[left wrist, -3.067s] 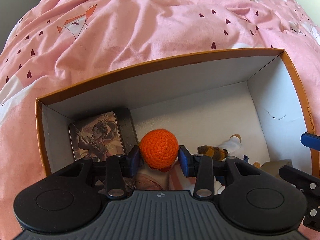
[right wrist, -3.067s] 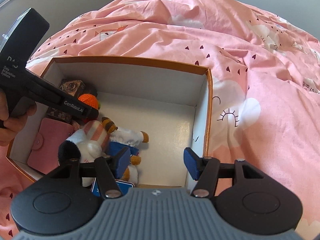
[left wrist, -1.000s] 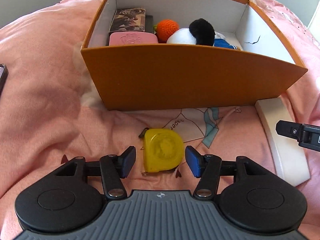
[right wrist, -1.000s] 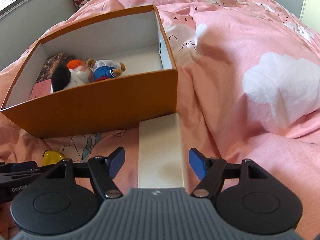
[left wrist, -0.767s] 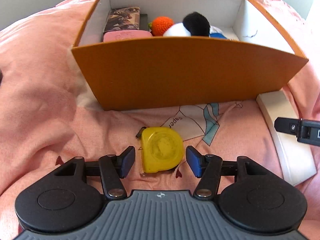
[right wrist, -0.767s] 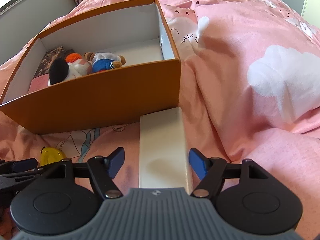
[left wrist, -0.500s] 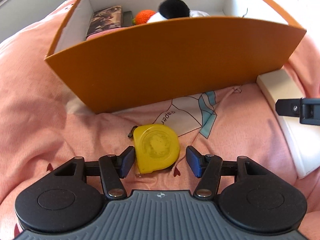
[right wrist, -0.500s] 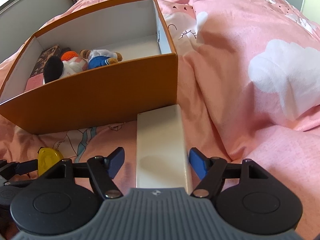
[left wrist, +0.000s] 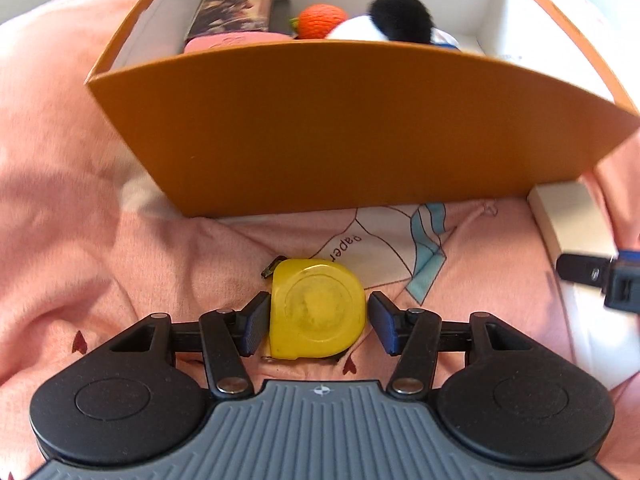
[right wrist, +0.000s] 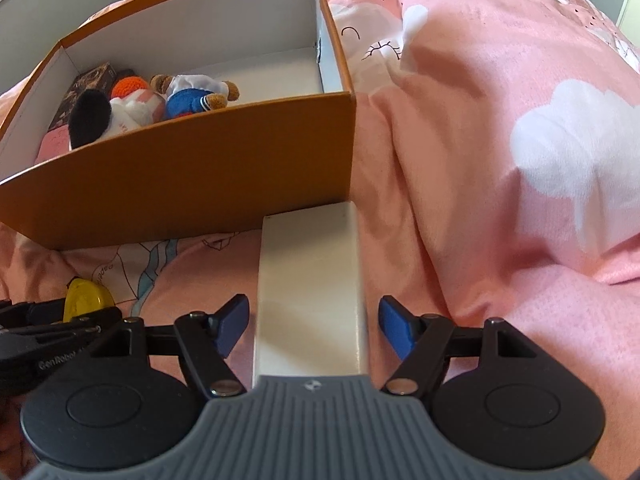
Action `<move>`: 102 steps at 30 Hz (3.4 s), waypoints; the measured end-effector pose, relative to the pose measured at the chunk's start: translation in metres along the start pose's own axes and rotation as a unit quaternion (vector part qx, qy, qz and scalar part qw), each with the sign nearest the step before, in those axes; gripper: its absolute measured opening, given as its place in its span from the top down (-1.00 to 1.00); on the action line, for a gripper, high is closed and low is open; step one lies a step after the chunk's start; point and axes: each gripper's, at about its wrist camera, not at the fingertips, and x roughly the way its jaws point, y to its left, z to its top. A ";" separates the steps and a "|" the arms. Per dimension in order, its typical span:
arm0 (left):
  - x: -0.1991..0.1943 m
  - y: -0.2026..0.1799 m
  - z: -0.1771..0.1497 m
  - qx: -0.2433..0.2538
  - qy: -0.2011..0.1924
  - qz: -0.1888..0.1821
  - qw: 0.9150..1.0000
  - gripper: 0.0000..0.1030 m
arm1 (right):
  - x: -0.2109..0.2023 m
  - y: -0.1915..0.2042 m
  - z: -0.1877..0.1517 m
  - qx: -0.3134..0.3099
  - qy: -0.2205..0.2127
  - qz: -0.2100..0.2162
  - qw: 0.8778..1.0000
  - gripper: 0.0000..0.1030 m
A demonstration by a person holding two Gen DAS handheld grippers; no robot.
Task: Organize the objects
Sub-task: 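Grasp the yellow tape measure with the left tool while the right tool grasps the long white box, then lift the tape measure and white box over the shoebox, then lower both items into the shoebox and open both tools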
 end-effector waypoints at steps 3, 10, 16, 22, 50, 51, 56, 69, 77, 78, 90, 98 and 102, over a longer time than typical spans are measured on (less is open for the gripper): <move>-0.001 0.011 0.001 -0.027 0.005 -0.017 0.999 -0.22 | 0.003 0.003 0.003 -0.022 0.010 -0.006 1.000 -0.42; -0.005 0.015 -0.006 -0.026 0.007 -0.025 0.999 -0.13 | 0.014 0.002 0.004 -0.029 0.029 -0.003 0.999 -0.35; -0.017 0.019 -0.015 -0.017 0.007 -0.036 0.999 -0.12 | 0.009 -0.003 0.002 -0.016 0.025 0.011 0.999 -0.26; -0.040 0.026 -0.024 -0.016 0.007 -0.066 0.998 -0.12 | -0.011 -0.009 -0.001 0.003 0.014 0.015 1.000 -0.25; -0.125 -0.004 0.117 0.032 -0.157 -0.171 0.972 -0.12 | -0.131 0.015 0.119 -0.069 -0.184 0.110 0.974 -0.23; -0.121 -0.004 0.123 0.029 -0.158 -0.168 0.972 -0.12 | -0.124 0.018 0.126 -0.073 -0.187 0.108 0.974 -0.23; -0.095 -0.006 0.145 0.025 -0.152 -0.156 0.976 -0.12 | -0.078 0.034 0.159 -0.099 -0.183 0.073 0.975 -0.23; -0.061 -0.002 0.165 0.027 -0.129 -0.152 0.980 -0.12 | 0.006 0.054 0.170 -0.136 -0.107 0.004 0.985 -0.23; -0.054 0.001 0.171 0.030 -0.121 -0.146 0.981 -0.12 | 0.034 0.067 0.180 -0.158 -0.064 -0.040 0.984 -0.24; -0.052 0.001 0.172 0.030 -0.120 -0.146 0.982 -0.12 | 0.040 0.068 0.181 -0.162 -0.054 -0.048 0.984 -0.24; -0.039 0.000 0.189 0.037 -0.098 -0.156 0.982 -0.12 | 0.055 0.077 0.182 -0.193 -0.038 -0.076 0.978 -0.25; -0.036 -0.003 0.200 0.042 -0.096 -0.163 0.981 -0.12 | 0.039 0.065 0.192 -0.204 -0.066 -0.006 0.977 -0.09; -0.033 0.000 0.208 0.040 -0.093 -0.176 0.979 -0.12 | 0.049 0.061 0.203 -0.192 -0.049 0.066 0.978 0.39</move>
